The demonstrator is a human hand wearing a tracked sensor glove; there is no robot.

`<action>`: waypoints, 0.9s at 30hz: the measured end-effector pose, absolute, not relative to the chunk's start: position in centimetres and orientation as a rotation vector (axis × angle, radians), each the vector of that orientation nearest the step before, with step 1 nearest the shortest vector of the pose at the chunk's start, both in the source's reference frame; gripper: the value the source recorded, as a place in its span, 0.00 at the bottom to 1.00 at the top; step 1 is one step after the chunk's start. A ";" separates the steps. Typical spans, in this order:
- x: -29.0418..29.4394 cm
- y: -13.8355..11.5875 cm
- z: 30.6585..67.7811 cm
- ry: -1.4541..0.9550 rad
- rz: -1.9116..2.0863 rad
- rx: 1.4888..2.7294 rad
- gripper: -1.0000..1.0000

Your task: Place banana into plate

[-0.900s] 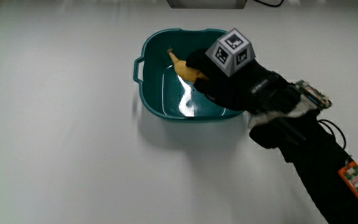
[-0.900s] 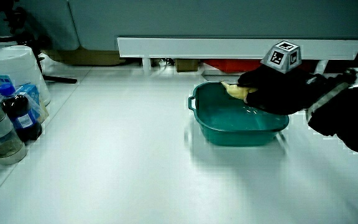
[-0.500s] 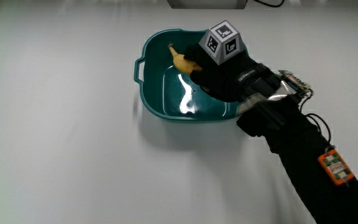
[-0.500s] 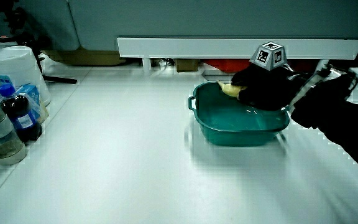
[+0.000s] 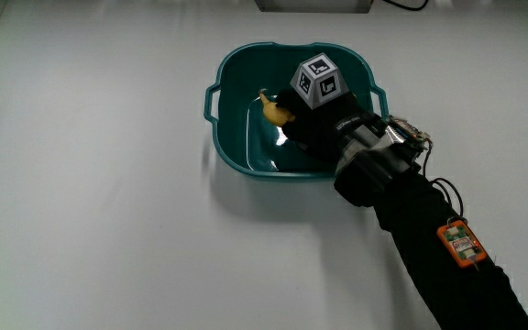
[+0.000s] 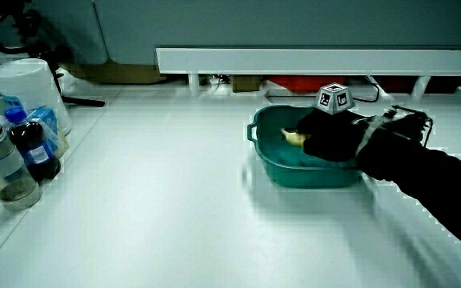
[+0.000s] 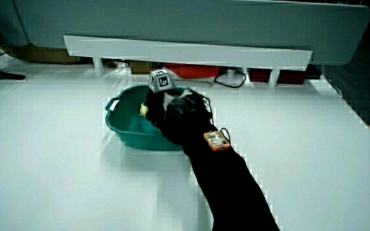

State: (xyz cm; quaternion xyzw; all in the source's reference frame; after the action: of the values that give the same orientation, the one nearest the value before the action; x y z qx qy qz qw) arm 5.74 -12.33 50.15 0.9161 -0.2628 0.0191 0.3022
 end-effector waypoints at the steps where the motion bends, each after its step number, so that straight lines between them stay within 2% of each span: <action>1: 5.7 -12.2 50.2 -0.698 0.048 2.429 0.50; 6: 5.8 -11.9 51.9 -0.673 -0.019 2.404 0.50; 27: 5.5 -10.9 53.8 -0.698 -0.082 2.335 0.50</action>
State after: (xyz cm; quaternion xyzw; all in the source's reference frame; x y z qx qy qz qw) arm 5.52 -10.89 53.79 0.8990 -0.2689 -0.0314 0.3443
